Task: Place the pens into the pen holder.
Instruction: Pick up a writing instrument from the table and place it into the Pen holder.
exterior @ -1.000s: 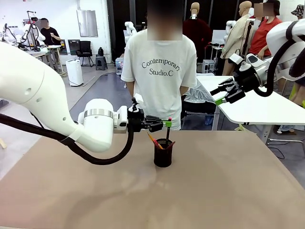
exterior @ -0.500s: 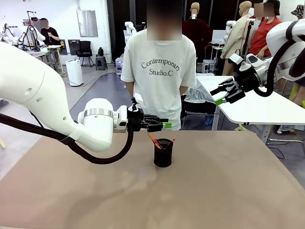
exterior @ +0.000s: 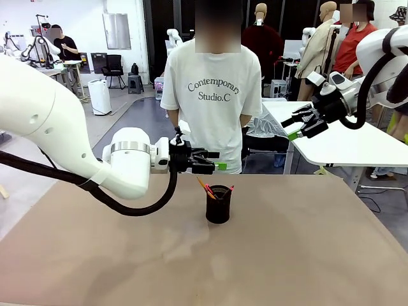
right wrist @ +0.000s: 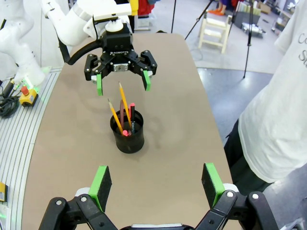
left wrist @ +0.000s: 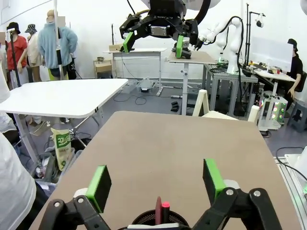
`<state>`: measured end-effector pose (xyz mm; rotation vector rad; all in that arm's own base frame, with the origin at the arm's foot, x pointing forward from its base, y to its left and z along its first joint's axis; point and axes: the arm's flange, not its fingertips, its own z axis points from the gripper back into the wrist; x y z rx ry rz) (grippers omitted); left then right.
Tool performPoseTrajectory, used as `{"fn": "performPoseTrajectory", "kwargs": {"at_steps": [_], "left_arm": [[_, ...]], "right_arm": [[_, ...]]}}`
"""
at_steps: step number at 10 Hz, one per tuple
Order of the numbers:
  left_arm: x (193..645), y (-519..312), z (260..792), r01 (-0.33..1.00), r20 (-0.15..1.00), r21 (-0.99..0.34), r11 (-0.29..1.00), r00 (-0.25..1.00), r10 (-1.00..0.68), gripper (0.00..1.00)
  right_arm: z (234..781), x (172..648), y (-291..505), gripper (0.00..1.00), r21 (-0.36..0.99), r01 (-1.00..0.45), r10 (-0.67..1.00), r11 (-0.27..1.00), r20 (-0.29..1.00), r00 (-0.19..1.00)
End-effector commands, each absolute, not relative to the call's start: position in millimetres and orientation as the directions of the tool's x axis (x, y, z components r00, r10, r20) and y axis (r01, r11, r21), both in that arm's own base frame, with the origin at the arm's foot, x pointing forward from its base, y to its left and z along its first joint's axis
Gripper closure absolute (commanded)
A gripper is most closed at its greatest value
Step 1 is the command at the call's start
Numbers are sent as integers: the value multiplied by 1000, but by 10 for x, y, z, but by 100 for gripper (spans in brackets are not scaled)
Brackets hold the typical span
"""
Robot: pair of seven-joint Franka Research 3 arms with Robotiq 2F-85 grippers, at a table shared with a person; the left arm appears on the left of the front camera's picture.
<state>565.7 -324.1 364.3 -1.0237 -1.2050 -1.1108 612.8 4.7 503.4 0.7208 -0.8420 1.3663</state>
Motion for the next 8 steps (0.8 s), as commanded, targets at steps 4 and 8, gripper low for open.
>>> {"fn": "performPoseTrajectory", "kwargs": {"at_steps": [4, 8], "left_arm": [[5579, -3153, 3664, 991, 989, 30, 131, -11, -144, 0], [5625, -3202, 3659, 988, 991, 20, 150, 0, -132, 0]], "right_arm": [[5047, 6121, 53, 0, -42, -996, 531, 84, 847, 9], [5047, 6121, 53, 0, -42, -996, 531, 84, 847, 9]]}}
